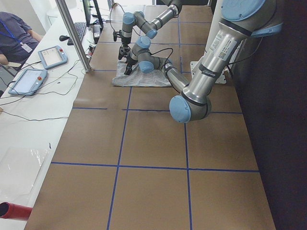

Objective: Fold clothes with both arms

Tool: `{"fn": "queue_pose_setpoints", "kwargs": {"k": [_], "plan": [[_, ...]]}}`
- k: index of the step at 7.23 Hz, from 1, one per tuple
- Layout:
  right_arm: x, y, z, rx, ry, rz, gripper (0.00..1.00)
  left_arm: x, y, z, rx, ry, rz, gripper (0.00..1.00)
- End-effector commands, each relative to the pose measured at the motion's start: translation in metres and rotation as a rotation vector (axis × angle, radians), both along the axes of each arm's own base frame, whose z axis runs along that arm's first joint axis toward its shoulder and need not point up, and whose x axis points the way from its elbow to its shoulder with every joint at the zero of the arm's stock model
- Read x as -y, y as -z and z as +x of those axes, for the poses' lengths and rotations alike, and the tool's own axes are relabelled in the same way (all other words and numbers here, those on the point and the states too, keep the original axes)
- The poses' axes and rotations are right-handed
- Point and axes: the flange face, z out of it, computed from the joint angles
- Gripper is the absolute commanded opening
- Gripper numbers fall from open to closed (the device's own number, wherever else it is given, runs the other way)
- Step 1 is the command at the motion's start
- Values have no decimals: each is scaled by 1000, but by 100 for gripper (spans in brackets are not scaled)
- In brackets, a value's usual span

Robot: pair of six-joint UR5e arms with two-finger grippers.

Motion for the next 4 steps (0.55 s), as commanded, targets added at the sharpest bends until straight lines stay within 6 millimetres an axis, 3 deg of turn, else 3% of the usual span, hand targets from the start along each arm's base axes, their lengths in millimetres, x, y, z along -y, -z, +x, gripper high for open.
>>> {"fn": "queue_pose_setpoints", "kwargs": {"k": [1,4], "plan": [[-10,-18,-27,-53,55,8,100,-11,15,-11,-50,4,-6,100],[-3,-49,-34,-117,90,9,100,-19,38,-16,-105,19,-25,100]]}}
